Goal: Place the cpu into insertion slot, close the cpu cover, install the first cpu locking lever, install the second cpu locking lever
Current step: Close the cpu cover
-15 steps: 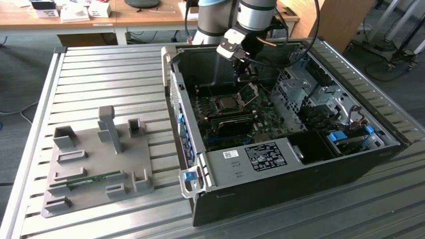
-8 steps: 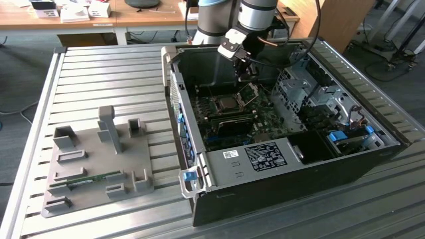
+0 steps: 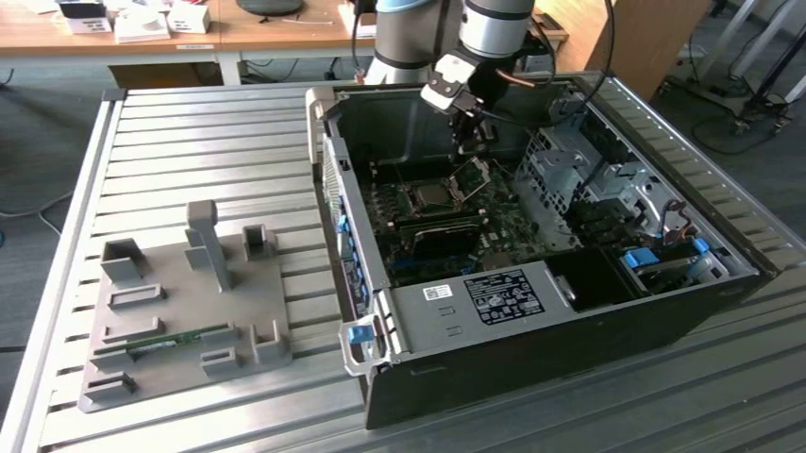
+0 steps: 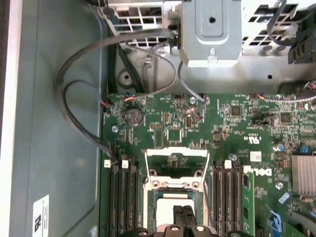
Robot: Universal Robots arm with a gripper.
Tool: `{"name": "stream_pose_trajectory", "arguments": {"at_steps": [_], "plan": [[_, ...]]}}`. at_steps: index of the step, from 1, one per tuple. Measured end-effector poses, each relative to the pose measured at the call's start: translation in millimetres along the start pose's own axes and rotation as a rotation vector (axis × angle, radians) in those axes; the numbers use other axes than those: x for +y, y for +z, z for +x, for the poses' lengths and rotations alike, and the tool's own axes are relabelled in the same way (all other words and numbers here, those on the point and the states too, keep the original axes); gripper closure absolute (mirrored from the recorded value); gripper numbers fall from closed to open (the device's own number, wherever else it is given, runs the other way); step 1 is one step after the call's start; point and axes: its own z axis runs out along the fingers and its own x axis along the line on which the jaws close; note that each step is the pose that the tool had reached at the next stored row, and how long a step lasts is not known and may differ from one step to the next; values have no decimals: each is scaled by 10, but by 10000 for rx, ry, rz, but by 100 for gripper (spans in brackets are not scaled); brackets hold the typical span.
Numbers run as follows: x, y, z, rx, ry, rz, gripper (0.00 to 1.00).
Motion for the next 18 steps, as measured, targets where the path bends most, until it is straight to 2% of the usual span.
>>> {"name": "stream_pose_trajectory", "arguments": {"at_steps": [18], "plan": [[452,15,3,0,25,-1,89]]}}
